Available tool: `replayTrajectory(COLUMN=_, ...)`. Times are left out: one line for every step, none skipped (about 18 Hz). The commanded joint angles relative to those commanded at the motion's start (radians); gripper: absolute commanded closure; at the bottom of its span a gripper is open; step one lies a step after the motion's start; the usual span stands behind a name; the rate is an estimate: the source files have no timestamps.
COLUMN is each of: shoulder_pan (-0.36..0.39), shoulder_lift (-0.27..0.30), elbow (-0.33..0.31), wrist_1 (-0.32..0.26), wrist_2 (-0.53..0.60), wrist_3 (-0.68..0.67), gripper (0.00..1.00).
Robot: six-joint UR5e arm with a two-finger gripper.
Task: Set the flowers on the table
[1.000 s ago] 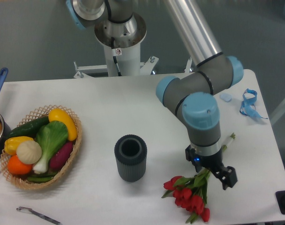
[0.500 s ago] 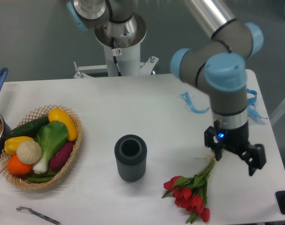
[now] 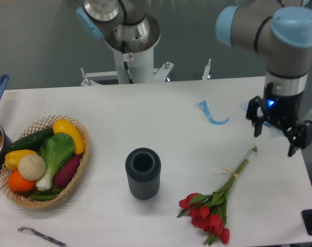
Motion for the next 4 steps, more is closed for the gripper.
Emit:
replayTrajectory(shoulder_pan=0.024, shoulder_lift=0.012, elbow=-0.009, wrist_1=-0.031, wrist_2=-0.002, wrist_3=0.054, gripper=0.00)
replayTrajectory(shoulder_pan=0.032, shoulder_lift=0.017, elbow=-0.023, wrist_1=-0.031, wrist_2=-0.005, wrist_3=0.082, gripper=0.00)
replayTrajectory(shoulder_pan=0.034, shoulder_lift=0.022, elbow=-0.034, wrist_1=-0.025, wrist_2=-0.012, wrist_3=0.089, gripper=0.00)
replayTrajectory(shoulder_pan=0.034, shoulder_lift=0.023, elbow=-0.037, wrist_1=-0.025, wrist_2=-0.018, wrist_3=0.089, gripper=0.00)
